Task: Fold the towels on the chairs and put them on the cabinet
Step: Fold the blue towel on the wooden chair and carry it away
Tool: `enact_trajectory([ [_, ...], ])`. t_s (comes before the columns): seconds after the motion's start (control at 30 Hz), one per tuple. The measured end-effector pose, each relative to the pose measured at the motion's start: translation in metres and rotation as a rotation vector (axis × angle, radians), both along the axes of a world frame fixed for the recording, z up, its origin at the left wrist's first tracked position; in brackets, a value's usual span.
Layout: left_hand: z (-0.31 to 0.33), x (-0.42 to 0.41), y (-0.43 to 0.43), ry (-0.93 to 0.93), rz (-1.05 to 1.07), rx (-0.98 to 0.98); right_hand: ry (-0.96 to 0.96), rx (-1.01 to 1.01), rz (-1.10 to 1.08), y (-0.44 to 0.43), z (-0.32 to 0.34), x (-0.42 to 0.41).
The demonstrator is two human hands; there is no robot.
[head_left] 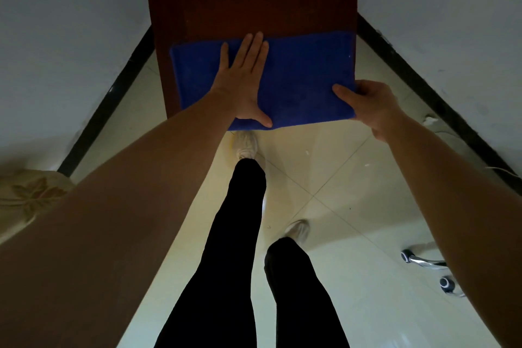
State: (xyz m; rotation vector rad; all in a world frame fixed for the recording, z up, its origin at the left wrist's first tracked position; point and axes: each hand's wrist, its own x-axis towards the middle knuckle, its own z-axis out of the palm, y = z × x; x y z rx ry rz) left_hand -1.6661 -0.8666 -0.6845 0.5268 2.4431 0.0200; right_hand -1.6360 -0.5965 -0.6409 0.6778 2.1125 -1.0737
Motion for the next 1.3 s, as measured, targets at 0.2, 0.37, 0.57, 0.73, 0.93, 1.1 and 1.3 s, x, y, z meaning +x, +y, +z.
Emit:
enact_trajectory([
  [0.2,0.008,0.003,-0.009,0.054,0.065,0.107,0.183,0.101,0.053,-0.01,0.025,-0.032],
  [0.37,0.029,0.029,-0.062,0.359,0.688,0.27,0.493,0.253,0.297,-0.067,0.068,-0.054],
  [0.57,0.037,0.063,-0.135,0.291,1.061,0.253,0.638,0.293,0.678,-0.185,0.06,-0.02],
  [0.73,0.037,0.075,-0.15,0.074,1.356,0.328,0.359,0.247,1.039,-0.239,0.018,0.034],
  [0.93,0.038,0.076,-0.123,-0.143,1.545,0.47,0.35,0.098,0.55,-0.191,0.012,0.032],
  [1.1,0.039,0.07,-0.083,-0.18,1.629,0.556,0.248,0.211,0.119,-0.143,0.003,-0.002],
  [1.3,0.035,0.049,-0.063,-0.292,1.863,0.702,-0.117,-0.117,-0.028,-0.149,-0.006,-0.036],
])
